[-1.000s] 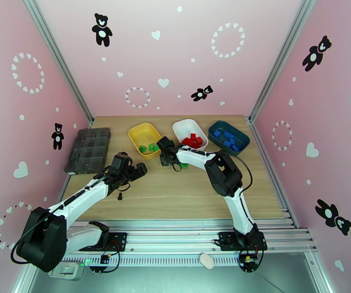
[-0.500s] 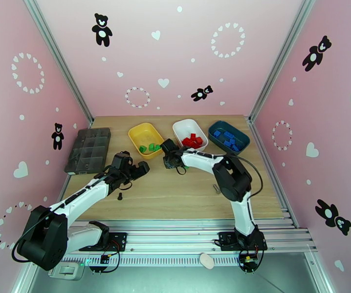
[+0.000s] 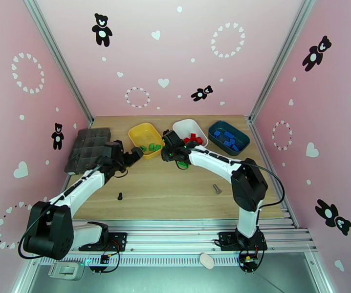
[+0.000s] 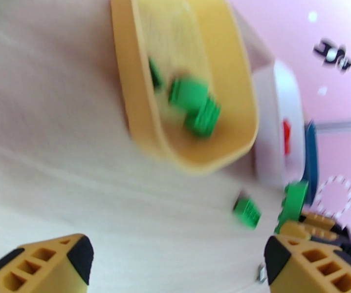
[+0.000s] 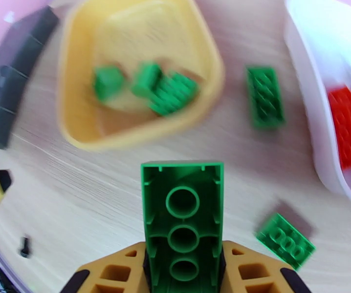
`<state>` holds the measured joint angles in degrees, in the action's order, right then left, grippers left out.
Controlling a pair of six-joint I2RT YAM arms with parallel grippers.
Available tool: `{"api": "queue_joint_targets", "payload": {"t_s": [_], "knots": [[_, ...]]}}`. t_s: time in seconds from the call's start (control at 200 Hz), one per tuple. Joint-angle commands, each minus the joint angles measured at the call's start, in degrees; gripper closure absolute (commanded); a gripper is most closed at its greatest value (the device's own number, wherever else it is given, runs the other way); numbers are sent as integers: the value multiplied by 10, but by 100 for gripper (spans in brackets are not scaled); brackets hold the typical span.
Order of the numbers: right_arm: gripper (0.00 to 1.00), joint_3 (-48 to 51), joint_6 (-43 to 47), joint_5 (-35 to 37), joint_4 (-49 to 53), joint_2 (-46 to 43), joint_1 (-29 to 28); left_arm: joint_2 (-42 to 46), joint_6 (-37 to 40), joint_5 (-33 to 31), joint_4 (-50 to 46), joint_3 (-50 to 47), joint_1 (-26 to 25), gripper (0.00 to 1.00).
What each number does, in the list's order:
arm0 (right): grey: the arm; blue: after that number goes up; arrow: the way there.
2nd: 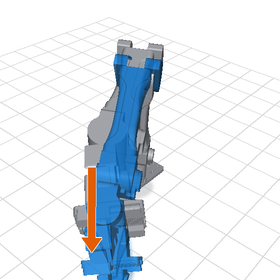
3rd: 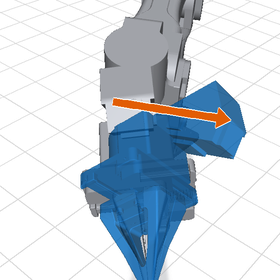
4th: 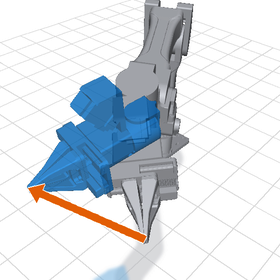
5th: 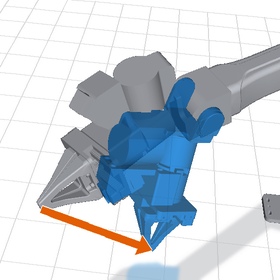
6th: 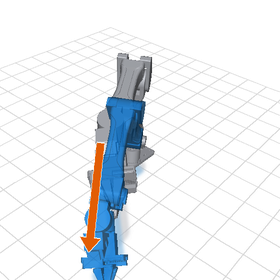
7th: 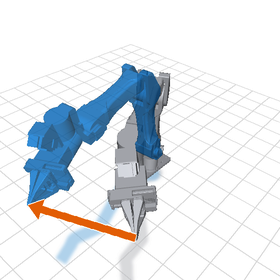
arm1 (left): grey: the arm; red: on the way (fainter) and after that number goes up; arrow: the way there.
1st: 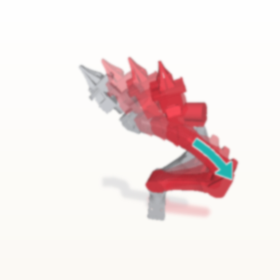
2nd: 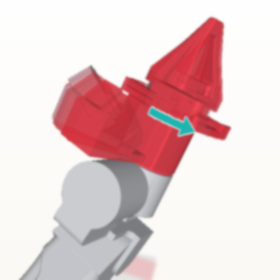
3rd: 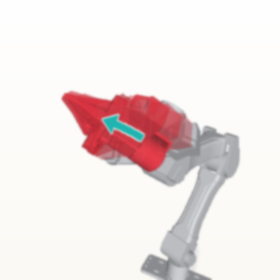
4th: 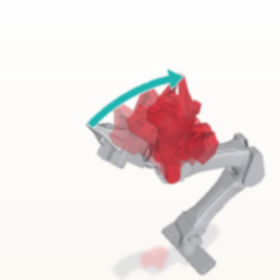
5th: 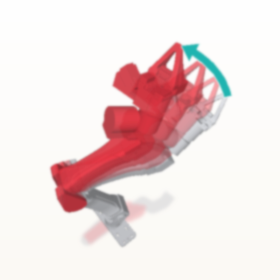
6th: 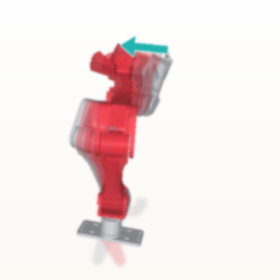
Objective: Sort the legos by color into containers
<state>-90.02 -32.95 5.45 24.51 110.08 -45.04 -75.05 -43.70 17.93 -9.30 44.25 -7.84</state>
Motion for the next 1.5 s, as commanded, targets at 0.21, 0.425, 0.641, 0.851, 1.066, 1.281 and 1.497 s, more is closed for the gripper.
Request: {"api": "queue_joint_targets", "payload": {"t_s": [0.21,0.425,0.641,0.851,1.066,1.281,1.497], "knots": [[61,-248,-6,-48,46,179,-2,-44,-21,75,52,17,59,2],[42,-359,-7,-58,82,243,-3,-45,-22,82,66,-6,60,2],[39,-275,21,-19,85,168,-4,-28,-23,89,65,-20,58,2],[31,-59,55,51,38,16,-4,10,0,47,24,-19,1,1],[24,110,85,102,32,-86,14,28,-2,-12,9,-18,-94,2],[20,214,87,104,5,-129,47,7,-26,-45,31,-19,-164,2],[15,252,94,69,-30,-99,79,-50,-52,-83,68,-28,-245,2]]}}
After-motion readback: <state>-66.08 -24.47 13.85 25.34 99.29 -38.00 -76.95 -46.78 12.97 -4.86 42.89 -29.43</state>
